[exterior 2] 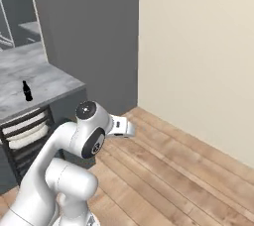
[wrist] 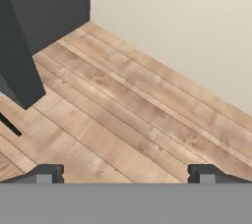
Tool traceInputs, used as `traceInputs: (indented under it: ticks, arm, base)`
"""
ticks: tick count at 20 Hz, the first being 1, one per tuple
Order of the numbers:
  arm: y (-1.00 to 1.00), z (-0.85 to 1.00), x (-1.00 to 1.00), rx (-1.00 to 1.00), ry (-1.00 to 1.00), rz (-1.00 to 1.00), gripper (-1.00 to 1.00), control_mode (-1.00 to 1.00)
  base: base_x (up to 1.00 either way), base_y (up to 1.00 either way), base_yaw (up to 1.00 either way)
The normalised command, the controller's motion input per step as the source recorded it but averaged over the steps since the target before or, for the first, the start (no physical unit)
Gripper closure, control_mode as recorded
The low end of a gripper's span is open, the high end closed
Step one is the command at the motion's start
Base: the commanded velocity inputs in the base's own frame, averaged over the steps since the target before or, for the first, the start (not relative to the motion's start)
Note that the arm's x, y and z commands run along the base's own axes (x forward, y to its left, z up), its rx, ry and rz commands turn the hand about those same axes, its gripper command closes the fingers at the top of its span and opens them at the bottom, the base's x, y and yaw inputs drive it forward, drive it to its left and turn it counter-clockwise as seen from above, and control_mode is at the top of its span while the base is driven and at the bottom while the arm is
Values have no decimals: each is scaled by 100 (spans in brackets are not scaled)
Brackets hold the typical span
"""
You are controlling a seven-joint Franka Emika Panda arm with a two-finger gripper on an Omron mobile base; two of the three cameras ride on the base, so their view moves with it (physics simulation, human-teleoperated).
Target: Place the large bottle from the dining counter next to the other large bottle outside the sink, and place the small bottle from the dining counter next to the other small bottle inside the sink.
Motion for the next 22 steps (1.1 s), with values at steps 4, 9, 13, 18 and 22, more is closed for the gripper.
traceInputs:
  ticks: [4,9,13,18,22]
  arm:
    - [0,0,0,0,0,0,-100,100]
    - [0,0,0,0,0,0,-100,100]
    - [0,0,0,0,0,0,-100,100]
    - [0,0,0,0,0,0,-100,100]
    - [0,0,0,0,0,0,-100,100]
  base:
    - [-1,0,50]
    - [-2,0,50]
    - [-2,0,50]
    - [-2,0,50]
    - [-2,0,50]
